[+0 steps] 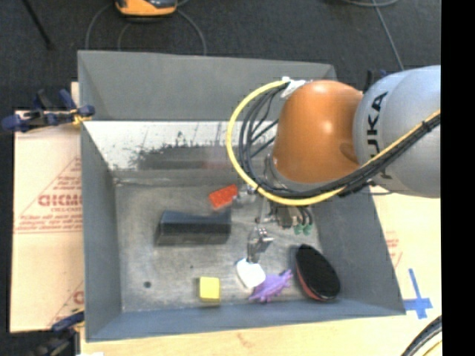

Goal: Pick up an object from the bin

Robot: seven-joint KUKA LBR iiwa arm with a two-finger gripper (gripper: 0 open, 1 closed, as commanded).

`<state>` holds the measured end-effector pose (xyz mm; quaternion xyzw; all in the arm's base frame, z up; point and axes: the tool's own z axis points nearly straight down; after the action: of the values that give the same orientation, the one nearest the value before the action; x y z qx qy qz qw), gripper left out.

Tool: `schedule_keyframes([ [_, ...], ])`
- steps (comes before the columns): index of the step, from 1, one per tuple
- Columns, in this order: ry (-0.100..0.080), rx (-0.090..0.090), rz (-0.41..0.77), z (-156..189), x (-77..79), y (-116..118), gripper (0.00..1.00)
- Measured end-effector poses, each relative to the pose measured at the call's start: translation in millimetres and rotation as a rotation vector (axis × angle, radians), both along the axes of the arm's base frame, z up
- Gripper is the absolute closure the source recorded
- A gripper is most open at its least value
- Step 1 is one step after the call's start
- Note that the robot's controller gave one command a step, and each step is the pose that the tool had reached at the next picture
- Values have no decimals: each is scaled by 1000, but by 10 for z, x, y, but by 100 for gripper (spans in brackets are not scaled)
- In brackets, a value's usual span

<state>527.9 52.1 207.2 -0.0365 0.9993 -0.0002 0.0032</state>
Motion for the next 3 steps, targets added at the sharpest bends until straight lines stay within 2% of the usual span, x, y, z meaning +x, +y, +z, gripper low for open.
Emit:
schedule_keyframes([
  [1, -4, 2, -1, -537, 338, -10, 0],
  [2, 5, -1, 80, -874, 550, 41, 0],
  [3, 4, 0, 162, -915, 429, 247, 0],
])
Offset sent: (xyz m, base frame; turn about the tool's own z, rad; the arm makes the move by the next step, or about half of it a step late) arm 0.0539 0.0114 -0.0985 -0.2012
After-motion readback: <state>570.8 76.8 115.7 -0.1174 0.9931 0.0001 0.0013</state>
